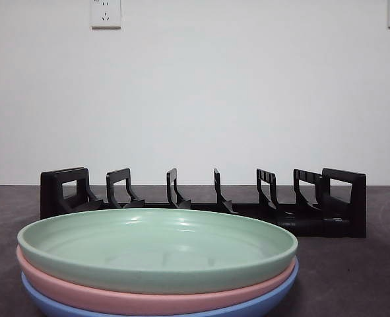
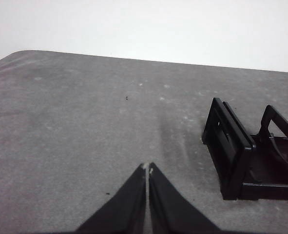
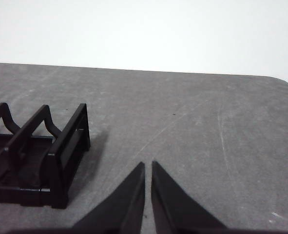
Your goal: Place the plate
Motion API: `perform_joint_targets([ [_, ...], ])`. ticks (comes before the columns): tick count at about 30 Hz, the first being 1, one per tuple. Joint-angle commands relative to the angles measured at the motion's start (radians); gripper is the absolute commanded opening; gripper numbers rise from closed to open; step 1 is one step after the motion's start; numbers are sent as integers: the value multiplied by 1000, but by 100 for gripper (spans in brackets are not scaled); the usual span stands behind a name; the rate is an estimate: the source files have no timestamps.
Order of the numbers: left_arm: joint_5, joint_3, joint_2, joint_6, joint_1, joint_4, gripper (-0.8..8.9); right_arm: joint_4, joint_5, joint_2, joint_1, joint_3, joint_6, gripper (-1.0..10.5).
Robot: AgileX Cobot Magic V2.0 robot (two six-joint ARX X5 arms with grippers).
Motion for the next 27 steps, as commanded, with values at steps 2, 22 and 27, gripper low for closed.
perform_joint_targets([
  [2,1,-20,1,10,2,10,7,22,1,-1,-1,-5,14,21],
  [22,1,-20,0,10,2,11,7,35,1,-1,-1,-4,14,22],
  [27,1,-20,0,10,2,11,7,35,1,-1,-1,-4,14,21],
])
